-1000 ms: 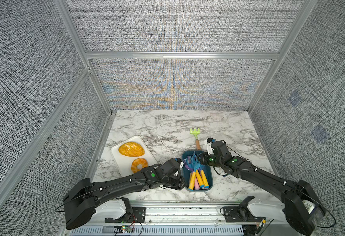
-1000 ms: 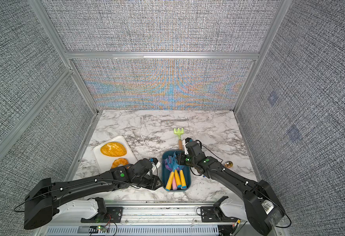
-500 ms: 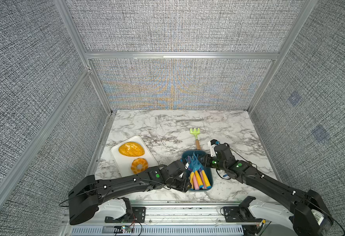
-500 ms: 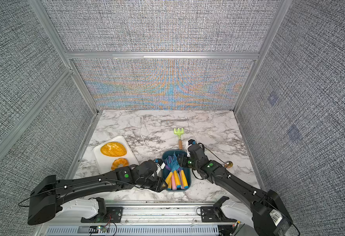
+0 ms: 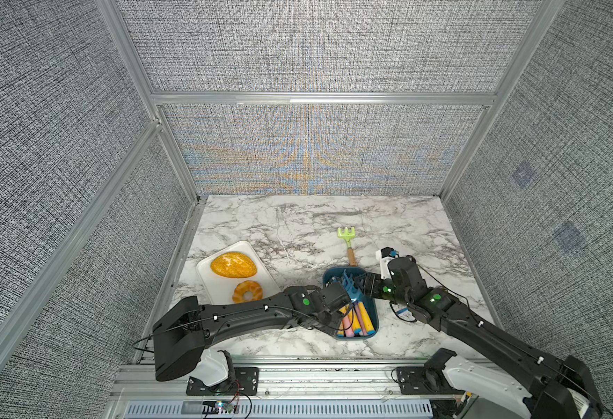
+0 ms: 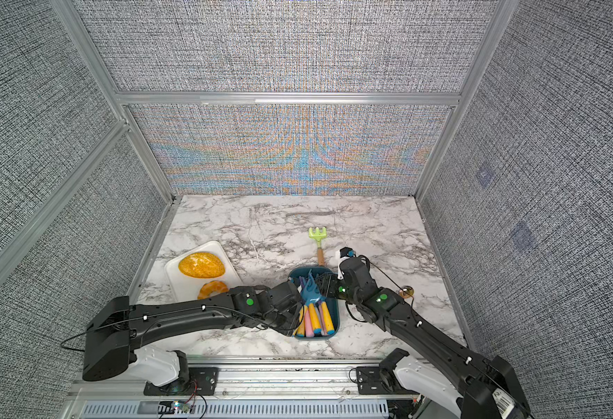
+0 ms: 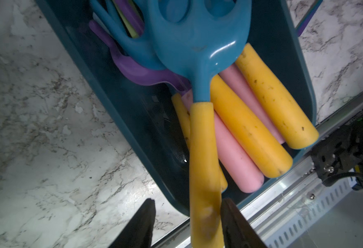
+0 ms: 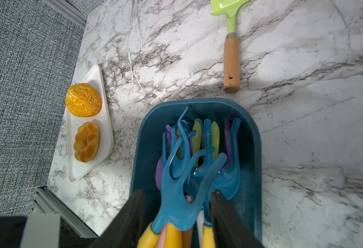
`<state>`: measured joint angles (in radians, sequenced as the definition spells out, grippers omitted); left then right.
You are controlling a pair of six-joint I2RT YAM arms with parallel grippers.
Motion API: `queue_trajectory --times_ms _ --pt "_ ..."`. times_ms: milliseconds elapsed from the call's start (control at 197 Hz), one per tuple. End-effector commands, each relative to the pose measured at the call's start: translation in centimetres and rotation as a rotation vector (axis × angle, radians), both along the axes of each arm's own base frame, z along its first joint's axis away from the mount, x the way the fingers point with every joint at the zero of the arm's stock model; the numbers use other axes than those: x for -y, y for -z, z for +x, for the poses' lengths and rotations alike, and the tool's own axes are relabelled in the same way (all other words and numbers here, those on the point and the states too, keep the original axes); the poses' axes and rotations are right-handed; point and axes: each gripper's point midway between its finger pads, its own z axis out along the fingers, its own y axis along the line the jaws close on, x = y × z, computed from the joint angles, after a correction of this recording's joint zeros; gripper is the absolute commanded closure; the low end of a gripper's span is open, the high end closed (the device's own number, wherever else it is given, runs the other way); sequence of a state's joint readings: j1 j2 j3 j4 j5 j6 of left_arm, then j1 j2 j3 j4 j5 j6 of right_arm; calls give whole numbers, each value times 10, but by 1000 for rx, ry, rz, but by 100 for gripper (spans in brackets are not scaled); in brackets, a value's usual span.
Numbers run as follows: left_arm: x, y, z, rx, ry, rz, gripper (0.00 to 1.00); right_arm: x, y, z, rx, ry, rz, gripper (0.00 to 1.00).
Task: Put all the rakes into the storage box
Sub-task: Adjust the rake in the storage box.
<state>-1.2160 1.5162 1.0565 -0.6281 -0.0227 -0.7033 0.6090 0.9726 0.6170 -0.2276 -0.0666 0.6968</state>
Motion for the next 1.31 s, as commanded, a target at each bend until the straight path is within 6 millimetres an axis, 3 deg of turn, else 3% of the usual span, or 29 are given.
queue_trajectory --times_ms 0,147,274,390,542,770,907,1085,1308 --pt "3 1 0 12 60 41 46 12 -8 -1 19 41 -20 35" --pt "22 5 -3 -26 118 28 46 22 -19 -3 60 71 -9 32" --pt "24 17 2 -27 126 94 50 27 -23 -5 72 77 -4 32" --pt "28 22 4 -33 134 117 64 27 -27 -6 79 73 3 31" --pt "30 13 3 -32 131 97 78 28 -30 -6 87 71 5 31" --pt "27 -8 2 -20 103 40 87 29 -33 -5 92 69 8 31" --pt "26 -15 5 -8 53 15 97 31 -34 -5 98 76 11 31" --pt "39 -20 6 -27 -11 -87 100 32 -35 -5 101 81 10 27" --pt "29 -19 19 22 -117 -82 100 33 -37 -5 102 81 6 24"
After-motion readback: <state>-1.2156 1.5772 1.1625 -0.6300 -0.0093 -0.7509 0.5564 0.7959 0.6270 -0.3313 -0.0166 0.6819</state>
